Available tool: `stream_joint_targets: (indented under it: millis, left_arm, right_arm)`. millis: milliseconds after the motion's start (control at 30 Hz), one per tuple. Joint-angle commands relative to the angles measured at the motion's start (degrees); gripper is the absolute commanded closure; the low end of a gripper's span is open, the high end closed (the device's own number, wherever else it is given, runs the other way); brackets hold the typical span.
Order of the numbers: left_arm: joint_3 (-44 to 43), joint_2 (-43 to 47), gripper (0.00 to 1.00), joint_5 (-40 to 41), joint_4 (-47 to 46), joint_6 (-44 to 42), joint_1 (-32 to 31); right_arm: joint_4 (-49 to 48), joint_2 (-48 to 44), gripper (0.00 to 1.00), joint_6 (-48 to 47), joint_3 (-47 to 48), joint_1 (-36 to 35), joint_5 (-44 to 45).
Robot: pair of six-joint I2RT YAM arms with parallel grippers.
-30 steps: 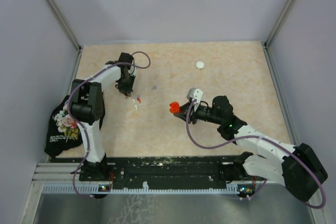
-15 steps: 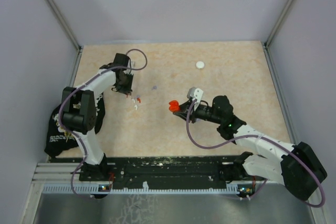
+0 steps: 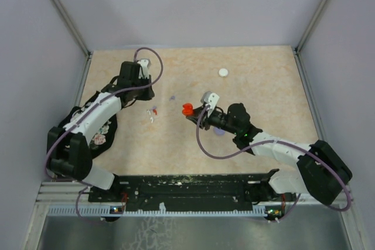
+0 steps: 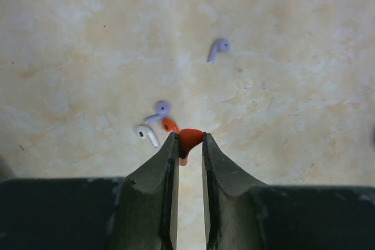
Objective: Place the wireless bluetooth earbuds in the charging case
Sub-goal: Pick up the earbud from the center of the board, then place the earbud in the charging case.
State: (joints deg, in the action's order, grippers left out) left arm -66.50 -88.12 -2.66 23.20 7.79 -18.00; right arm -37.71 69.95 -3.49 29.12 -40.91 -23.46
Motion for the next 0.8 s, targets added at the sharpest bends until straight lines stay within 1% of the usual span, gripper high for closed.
stream_joint_targets:
  millis: [0, 167, 433, 567, 767]
  left_arm:
    - [3.5, 6.8, 0.91, -1.3, -6.4, 2.8, -1.9]
    - [7.6, 14.8, 0.91, -2.8, -10.1, 6.4, -2.8]
    - [12.9, 25.0, 0.91, -5.6, -17.4, 11.8, -6.3]
    - [14.2, 28.2, 0.91, -9.3, -20.3, 13.6, -7.2]
    - [15.0, 31.1, 0.9, -15.7, -24.1, 13.9, -7.7]
  right_arm:
    - [-9.3, 3.0, 1.0, -0.9, 3.9, -1.9, 5.2]
    - [-14.9, 6.1, 1.0, 0.5, 4.5, -2.5, 7.8]
    - [-22.9, 10.1, 1.0, 0.6, 5.2, -4.9, 12.4]
    - [-27.0, 11.6, 1.0, 0.6, 5.4, -5.6, 12.5]
    - [-28.9, 12.7, 1.0, 0.8, 6.6, -6.1, 10.8]
